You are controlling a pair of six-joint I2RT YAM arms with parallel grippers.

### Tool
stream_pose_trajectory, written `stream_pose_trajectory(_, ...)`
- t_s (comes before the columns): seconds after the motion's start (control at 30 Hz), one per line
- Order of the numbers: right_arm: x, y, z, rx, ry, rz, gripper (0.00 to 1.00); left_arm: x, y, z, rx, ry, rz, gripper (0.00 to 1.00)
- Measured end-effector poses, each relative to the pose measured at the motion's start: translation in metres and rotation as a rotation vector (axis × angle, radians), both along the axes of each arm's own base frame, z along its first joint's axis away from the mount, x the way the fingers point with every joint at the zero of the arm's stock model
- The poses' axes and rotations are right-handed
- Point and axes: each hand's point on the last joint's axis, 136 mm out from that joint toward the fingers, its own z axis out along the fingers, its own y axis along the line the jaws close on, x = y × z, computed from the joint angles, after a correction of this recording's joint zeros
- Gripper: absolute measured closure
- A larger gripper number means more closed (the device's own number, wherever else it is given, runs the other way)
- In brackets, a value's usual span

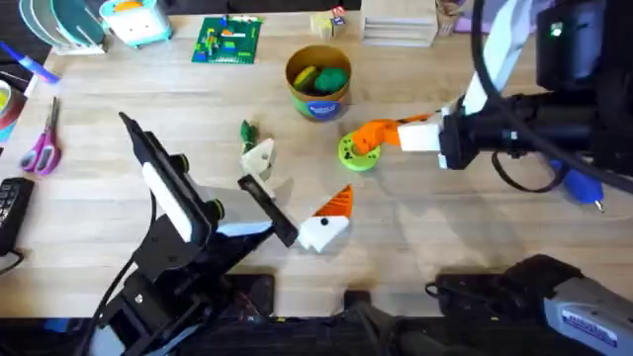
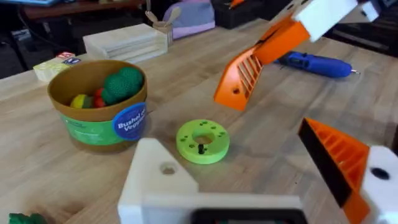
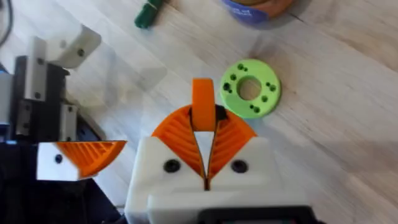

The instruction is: Pick up the gripper from the table and insert it into the empty holder that is missing its gripper. Then pick up a screw, insert it into the mounting hole, and use the screwdriver to tighten it. Finally, clean up the table by picking up the vegetable and placing it into the bucket.

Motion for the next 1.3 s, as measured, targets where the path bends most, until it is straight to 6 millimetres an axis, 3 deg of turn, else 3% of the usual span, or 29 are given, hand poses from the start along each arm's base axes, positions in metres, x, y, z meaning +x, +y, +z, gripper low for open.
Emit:
stream_pose_trajectory(0.27,-0.009,0.028,0.027,0.198,0.034,0.093,0.990,0.000,0.000,0.000,0.000,0.000,0.000,0.008)
stream_pose_trajectory(0.8,-0.003,0.077,-0.003,0.486,0.650,0.046,0.990,0.000,0.000,0.000,0.000,0.000,0.000,0.008)
stream_pose_trajectory(1.03,0.002,0.091,0.005,0.579,0.748,0.097,0.990,0.000,0.000,0.000,0.000,0.000,0.000,0.009)
stream_pose_trajectory(1.3,0.001,0.094,0.000,0.592,0.822,0.100,0.990,0.000,0.000,0.000,0.000,0.000,0.000,0.008)
